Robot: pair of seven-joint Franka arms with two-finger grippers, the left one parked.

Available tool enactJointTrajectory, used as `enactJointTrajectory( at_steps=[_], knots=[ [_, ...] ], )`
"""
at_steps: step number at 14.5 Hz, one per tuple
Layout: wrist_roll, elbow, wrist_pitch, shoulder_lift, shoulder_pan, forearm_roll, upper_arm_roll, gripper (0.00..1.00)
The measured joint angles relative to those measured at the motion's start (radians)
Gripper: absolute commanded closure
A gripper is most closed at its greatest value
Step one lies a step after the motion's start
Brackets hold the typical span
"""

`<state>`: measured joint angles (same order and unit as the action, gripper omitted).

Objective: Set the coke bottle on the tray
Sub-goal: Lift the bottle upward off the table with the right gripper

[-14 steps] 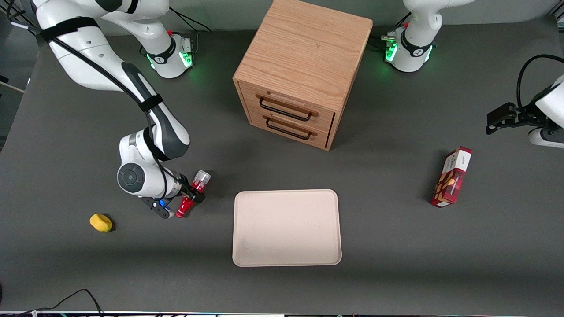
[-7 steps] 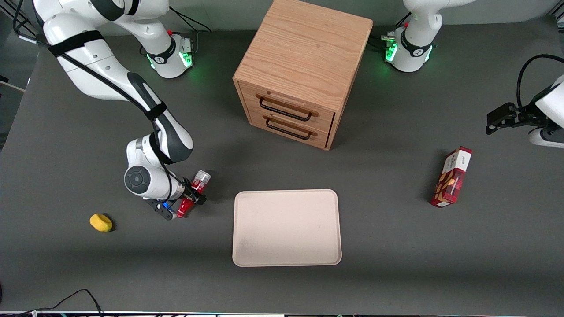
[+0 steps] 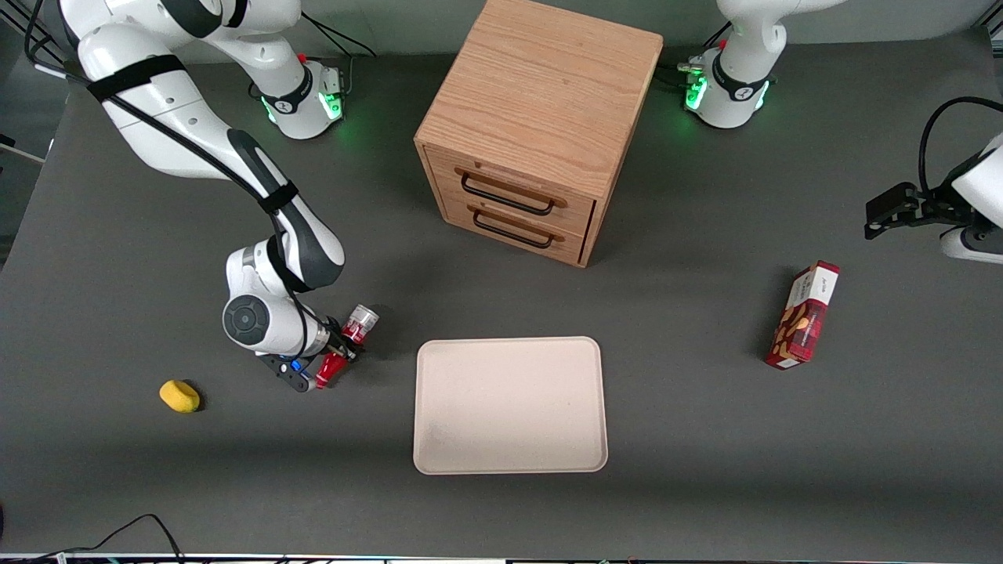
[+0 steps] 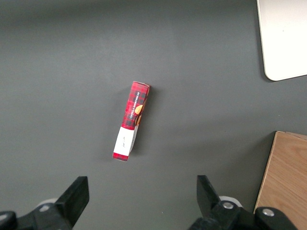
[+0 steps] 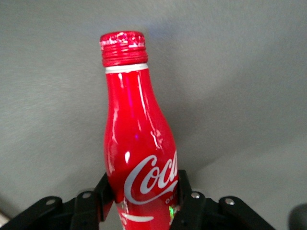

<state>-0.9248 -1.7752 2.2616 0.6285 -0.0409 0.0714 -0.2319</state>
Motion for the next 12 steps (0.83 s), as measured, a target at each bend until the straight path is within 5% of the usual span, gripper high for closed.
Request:
enactJointTrajectory(
  at_steps=[8,12],
  knots=[
    [0.3,0.323,-0.606,-0.287,0.001,-0.021,-0.035,1.0],
    [0.32,0.491,-0.695,-0.295,-0.004,-0.025,-0.142,1.0]
  ],
)
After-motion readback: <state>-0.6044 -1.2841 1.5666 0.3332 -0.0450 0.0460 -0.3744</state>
